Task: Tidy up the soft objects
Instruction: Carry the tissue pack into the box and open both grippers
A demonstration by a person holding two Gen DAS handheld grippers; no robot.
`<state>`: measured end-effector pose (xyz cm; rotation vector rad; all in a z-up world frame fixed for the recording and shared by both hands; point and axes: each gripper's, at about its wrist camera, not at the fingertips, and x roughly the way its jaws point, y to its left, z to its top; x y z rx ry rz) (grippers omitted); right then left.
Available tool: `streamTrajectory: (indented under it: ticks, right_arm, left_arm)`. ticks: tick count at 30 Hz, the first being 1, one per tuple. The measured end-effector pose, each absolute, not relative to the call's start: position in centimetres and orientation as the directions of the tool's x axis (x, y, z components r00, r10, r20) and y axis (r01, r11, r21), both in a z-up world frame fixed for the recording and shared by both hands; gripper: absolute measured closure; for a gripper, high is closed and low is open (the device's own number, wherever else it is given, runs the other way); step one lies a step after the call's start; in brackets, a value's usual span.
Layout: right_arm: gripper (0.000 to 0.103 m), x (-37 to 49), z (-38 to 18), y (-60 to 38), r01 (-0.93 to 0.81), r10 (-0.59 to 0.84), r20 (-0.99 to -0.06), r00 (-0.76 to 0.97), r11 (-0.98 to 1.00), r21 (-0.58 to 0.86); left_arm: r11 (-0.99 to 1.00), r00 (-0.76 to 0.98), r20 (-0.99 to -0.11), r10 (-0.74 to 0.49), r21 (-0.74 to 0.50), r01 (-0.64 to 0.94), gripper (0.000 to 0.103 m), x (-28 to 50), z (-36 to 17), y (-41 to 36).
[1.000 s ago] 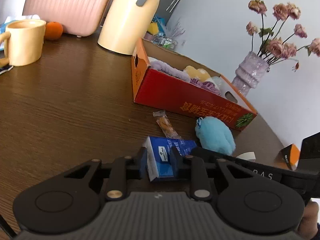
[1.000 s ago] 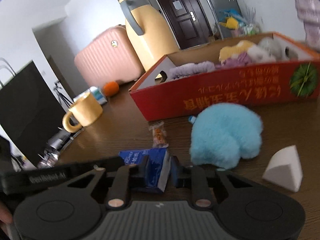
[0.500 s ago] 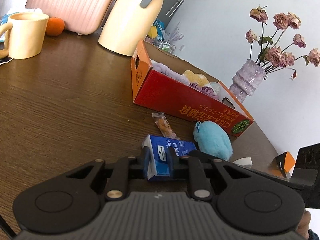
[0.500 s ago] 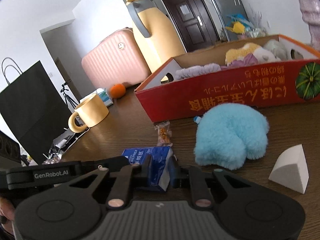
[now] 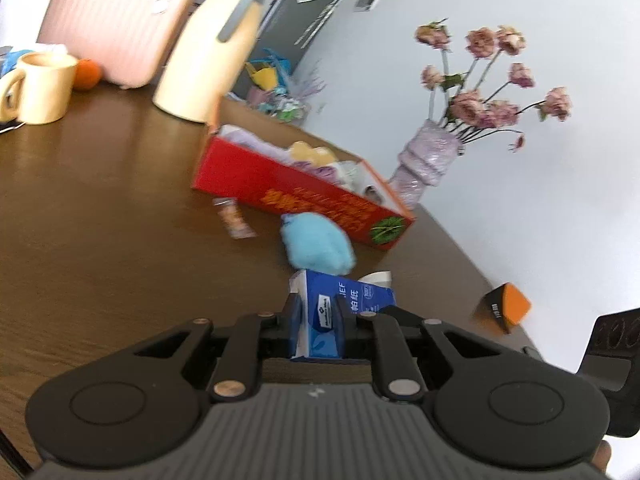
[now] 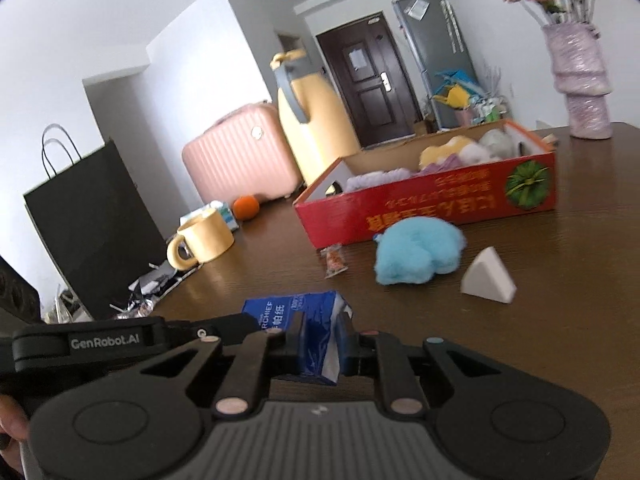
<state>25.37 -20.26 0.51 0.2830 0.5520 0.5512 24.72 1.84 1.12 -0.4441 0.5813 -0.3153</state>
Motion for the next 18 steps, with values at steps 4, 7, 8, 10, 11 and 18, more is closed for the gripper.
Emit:
streamTrajectory:
  ticks: [4,7,8,10,11,18]
  right_arm:
    - [0.088,25.4,1.9,-21.9,-0.403,0.544,-0.383,0.747,0.828,0.390]
    - [0.088,27.9,4.1,-22.5,-0.407,0.527,-0.353,0.773,0.839,0.362]
    - [0.088,29.5,5.3,-22.6,-0.414,0.525,-0.336,0.782,0.841,0.349]
    - [0.088,33.8,7.7,-22.4,-0.434,0.521,-0.323,0.790,0.847,0.305]
    - [0.088,36.2,8.6,-22.5,-0.437,0.523,-0.325,0.788,0.847,0.303]
    - [0.088,54.8,11.3,-19.8,-0.397,0.478,-0.446,0.756,0.878,0.267]
  left_arm:
    - [0.856,0.800,-0.427,-0.422,-0.479,0.196,0.087,27.1,3.2,0.6]
    - [0.851,0.812,-0.390,-0.435,-0.473,0.228,0.087,31.8,6.0,0.3]
    - [0.847,0.811,-0.385,-0.441,-0.476,0.234,0.087,33.7,6.8,0.4]
    - [0.835,0.803,-0.390,-0.452,-0.502,0.226,0.087,38.9,8.4,0.9]
    - [0.831,0.795,-0.397,-0.459,-0.508,0.226,0.087,41.4,8.8,1.2]
    - [0.780,0.730,-0.494,-0.471,-0.620,0.084,0.088,58.0,6.7,3.9]
